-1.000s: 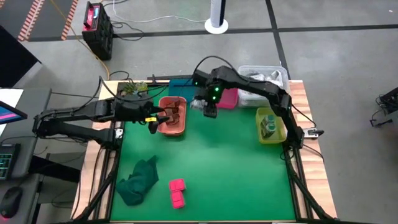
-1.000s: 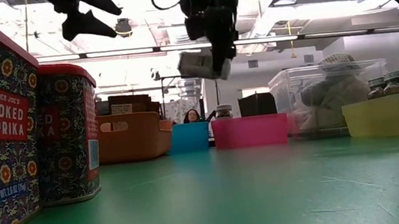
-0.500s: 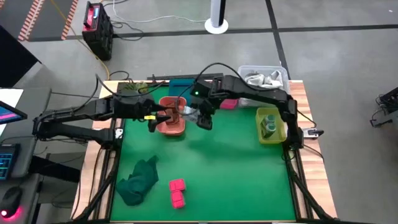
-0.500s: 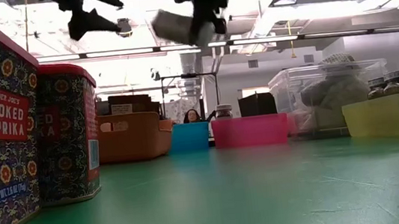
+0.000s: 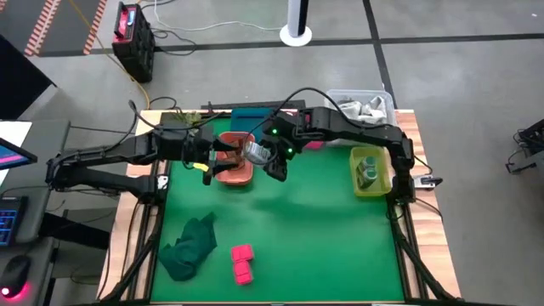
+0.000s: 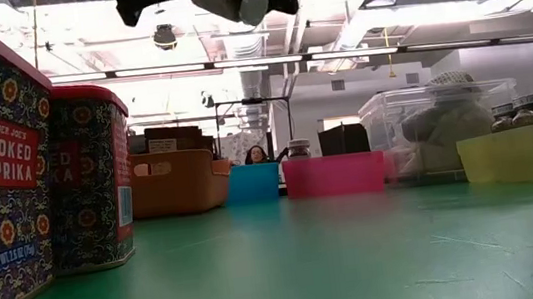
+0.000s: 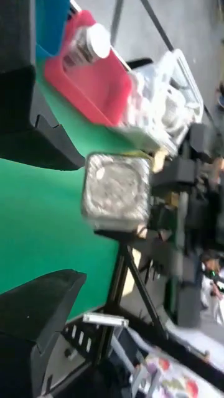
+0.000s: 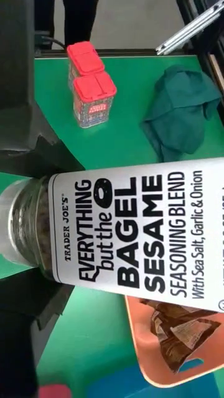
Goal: Sort spices by type
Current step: Put the white spice bottle into the red bin
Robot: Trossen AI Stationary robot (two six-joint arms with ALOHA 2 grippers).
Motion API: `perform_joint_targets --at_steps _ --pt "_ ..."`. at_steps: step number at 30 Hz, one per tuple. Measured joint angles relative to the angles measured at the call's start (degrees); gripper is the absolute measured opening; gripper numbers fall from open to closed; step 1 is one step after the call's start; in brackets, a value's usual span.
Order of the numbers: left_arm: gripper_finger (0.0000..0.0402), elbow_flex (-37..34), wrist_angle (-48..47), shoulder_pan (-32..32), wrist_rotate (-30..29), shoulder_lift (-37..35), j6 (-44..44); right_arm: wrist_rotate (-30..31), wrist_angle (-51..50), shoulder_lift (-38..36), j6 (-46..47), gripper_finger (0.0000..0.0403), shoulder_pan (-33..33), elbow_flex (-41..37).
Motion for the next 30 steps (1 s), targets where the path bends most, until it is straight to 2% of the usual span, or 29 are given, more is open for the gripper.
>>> perform_joint_targets --at_steps 5,10,15,20,30 --pt "0.0271 0.00 1.09 -0.01 -1.92 1.00 -1.93 0.08 0.02 0.00 0.10 0.0223 1.67 0.00" --pt "0.0304 0.00 1.14 -0.24 -2.04 1.87 -1.49 0.01 0.20 0.00 0.59 0.0223 2.76 -0.04" --pt "0.0333 0.00 2.73 -0.24 0.83 2.25 -0.30 0.14 2.06 0.00 2.37 0.0223 3.13 -0.04" --pt "0.0336 0.00 3.88 -0.28 5.23 3.14 0.26 0.15 3.18 0.01 3.13 0.0223 3.46 -0.04" --pt "0.0334 0.00 7.67 -0.28 5.16 4.48 -0.04 0.15 5.72 0.02 3.77 0.0223 4.29 -0.04"
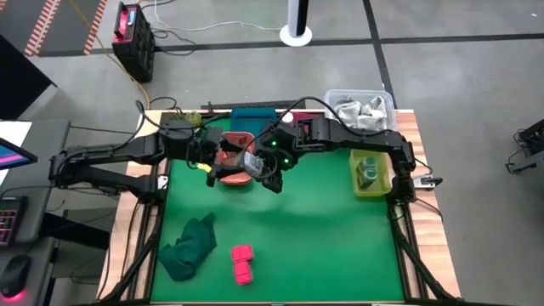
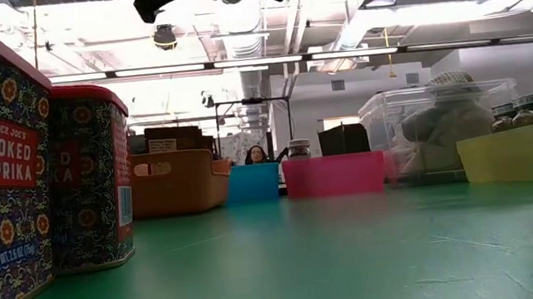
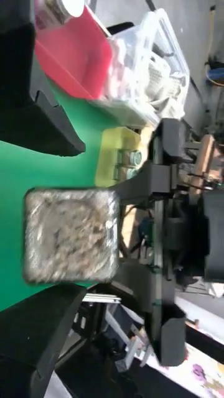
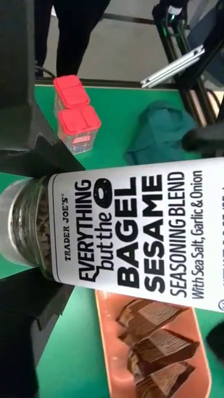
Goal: Sort spices by type
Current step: Put the white spice bottle into the red bin
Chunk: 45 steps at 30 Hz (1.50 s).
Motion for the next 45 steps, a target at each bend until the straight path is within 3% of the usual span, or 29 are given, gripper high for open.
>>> perform_joint_targets --at_steps 5,12,23,30,35,45 --pt "0.0297 0.00 0.46 -0.63 0.00 1.76 -0.10 0.04 1.01 0.02 0.81 0.0223 0.47 0.00" --pt "0.0193 0.00 2.47 -2.02 1.76 3.19 -0.39 0.13 0.14 0.02 0.57 0.0224 1.09 0.02" --pt "0.0191 0.00 0.71 -2.17 0.19 2.52 -4.19 0.49 -4.97 -1.75 5.39 0.0270 -0.24 0.07" --pt "0.0191 -0.09 -1.38 -2.21 -0.66 1.87 -2.17 12.53 -8.17 -6.65 3.85 0.0285 1.03 0.09" --pt "0.0191 -0.27 -0.10 -2.19 -2.90 1.46 -0.32 13.80 -8.58 -8.20 5.22 0.0285 1.84 0.09" --pt "0.0191 -13.02 21.22 -2.19 -4.85 -2.90 -7.23 15.65 -7.37 -8.54 5.74 0.0286 3.41 0.04"
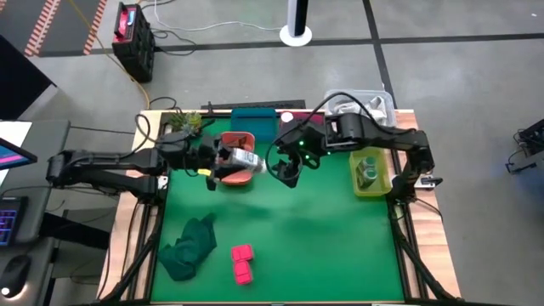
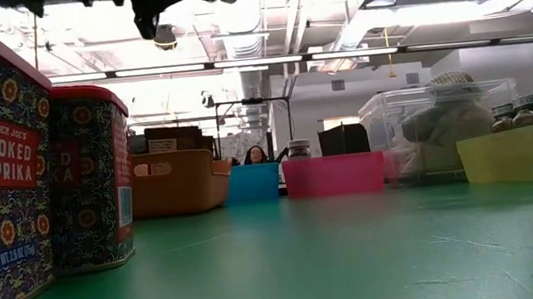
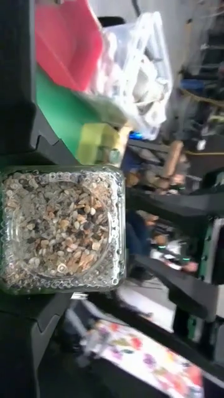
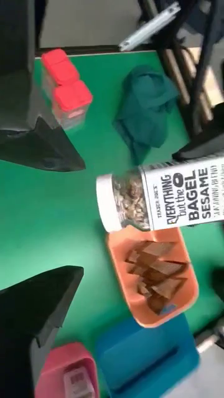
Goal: Sort spices by type
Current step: Put the white spice bottle into the red bin
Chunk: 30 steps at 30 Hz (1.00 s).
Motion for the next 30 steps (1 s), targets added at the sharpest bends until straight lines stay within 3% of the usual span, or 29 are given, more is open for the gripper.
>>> perform_joint_targets --at_steps 5,16,22,30 --pt "0.0191 -5.44 8.30 0.00 -2.66 -3.90 -2.72 1.75 7.08 -0.93 0.47 0.0286 -0.09 -2.98" --pt "0.0191 -6.80 9.07 0.00 -9.32 -12.21 -1.46 -2.47 30.29 -0.95 3.58 0.0286 -0.22 -17.99" --pt "0.0194 -6.80 9.05 0.04 -11.01 -12.88 -2.19 -2.73 49.38 -0.95 6.36 0.0286 -0.69 -25.39" --pt "0.0194 -6.80 10.70 0.02 -10.75 -12.88 -3.58 -3.48 60.27 -0.92 9.52 0.0286 -1.35 -33.83"
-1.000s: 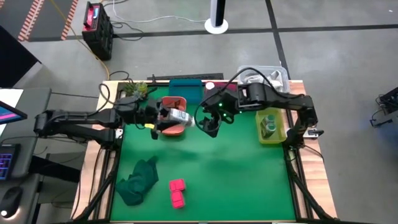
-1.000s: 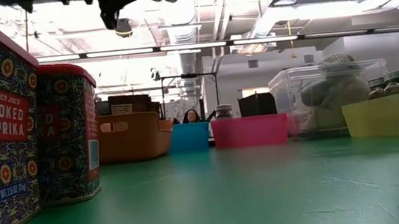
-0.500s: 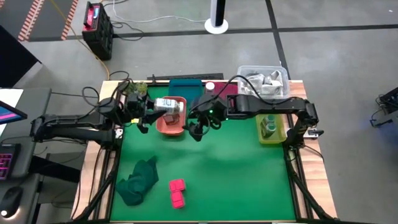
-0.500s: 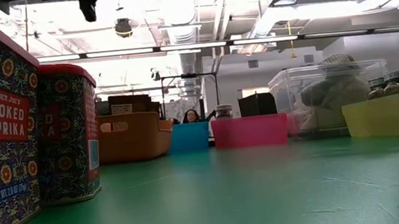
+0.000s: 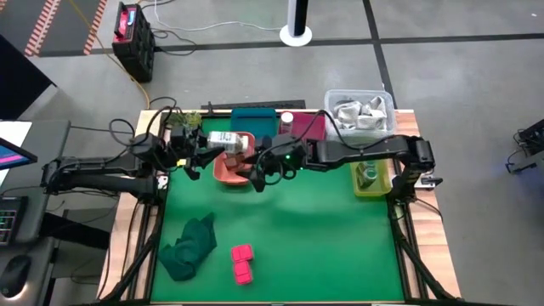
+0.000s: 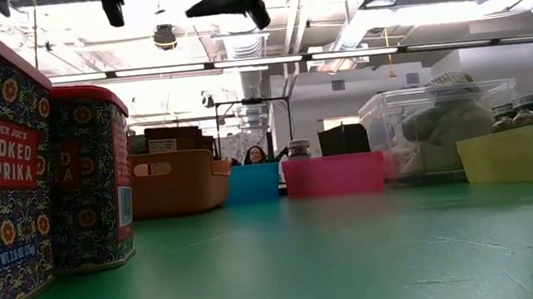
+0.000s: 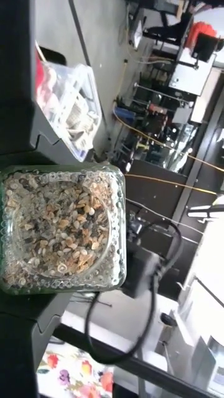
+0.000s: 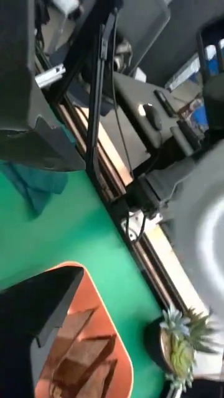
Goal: Sort spices by type
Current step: Put the white spice bottle into the red bin
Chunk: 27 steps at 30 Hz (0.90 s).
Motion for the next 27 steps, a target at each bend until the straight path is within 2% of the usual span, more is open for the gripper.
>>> perform_joint_targets --at_steps 5,9,12,16,20,27 --pt "0.0195 0.00 0.73 0.00 0.28 -0.39 -0.14 -2.59 3.44 -0.67 0.35 0.0286 -0.68 -1.68" --pt "0.0195 0.00 0.61 -0.02 0.28 -0.88 -0.50 -2.49 3.64 -4.70 -0.52 0.0286 -1.91 -5.08" --pt "0.0195 0.00 0.64 -0.02 0.26 -1.03 -0.50 -2.46 7.51 -8.68 -0.23 0.0286 -3.15 -10.58" --pt "0.0195 0.00 -0.34 -0.02 -0.18 -1.02 0.18 -2.26 18.71 -11.89 2.80 0.0286 -4.43 -18.61" --pt "0.0195 0.01 0.09 -0.01 -1.02 -0.62 0.46 -2.26 29.10 -11.34 7.31 0.0286 -5.00 -21.09" --pt "0.0195 0.02 1.84 0.09 -2.22 0.85 0.78 -2.28 32.09 -9.43 8.75 0.0297 -5.27 -21.11"
